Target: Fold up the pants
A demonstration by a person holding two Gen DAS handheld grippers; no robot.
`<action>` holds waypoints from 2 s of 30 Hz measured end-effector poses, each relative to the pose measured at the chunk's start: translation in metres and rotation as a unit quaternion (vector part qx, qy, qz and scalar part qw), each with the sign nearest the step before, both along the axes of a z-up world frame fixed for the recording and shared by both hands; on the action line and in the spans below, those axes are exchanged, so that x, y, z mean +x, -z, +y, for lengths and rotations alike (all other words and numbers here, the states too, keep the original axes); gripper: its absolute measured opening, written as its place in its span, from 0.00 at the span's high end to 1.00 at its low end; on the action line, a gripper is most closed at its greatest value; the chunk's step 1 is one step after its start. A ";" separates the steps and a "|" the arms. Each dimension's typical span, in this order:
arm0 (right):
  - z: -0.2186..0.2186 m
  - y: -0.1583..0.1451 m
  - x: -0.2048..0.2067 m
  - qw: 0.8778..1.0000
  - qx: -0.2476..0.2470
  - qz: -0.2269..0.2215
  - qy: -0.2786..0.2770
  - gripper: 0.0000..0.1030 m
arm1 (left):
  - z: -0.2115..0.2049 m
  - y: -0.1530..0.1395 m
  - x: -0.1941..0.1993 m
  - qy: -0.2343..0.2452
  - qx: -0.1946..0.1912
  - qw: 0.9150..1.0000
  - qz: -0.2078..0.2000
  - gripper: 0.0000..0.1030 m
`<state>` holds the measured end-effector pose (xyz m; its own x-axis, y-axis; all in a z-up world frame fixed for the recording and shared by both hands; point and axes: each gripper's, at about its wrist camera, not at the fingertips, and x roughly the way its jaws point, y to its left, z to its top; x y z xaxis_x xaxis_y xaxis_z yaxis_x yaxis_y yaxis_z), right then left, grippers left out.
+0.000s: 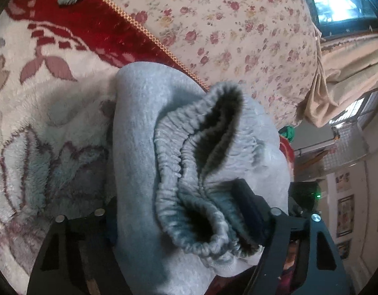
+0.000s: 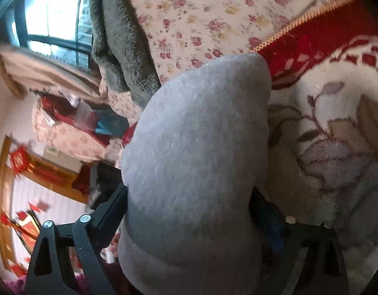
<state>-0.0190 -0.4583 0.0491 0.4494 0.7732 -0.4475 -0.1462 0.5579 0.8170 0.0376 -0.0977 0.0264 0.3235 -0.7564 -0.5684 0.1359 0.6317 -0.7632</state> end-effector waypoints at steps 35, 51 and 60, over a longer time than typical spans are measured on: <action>-0.190 -0.008 -0.093 0.989 -0.066 0.022 0.133 0.08 | -0.228 -0.026 -0.041 0.089 0.041 0.995 -0.037 0.32; -0.147 -0.073 -0.129 0.929 -0.296 -0.022 0.221 0.06 | -0.221 -0.096 -0.093 -0.009 0.219 0.952 -0.214 0.07; -0.090 -0.088 -0.139 0.897 -0.366 -0.078 0.235 0.06 | -0.243 -0.112 -0.126 -0.034 0.274 0.924 -0.264 0.07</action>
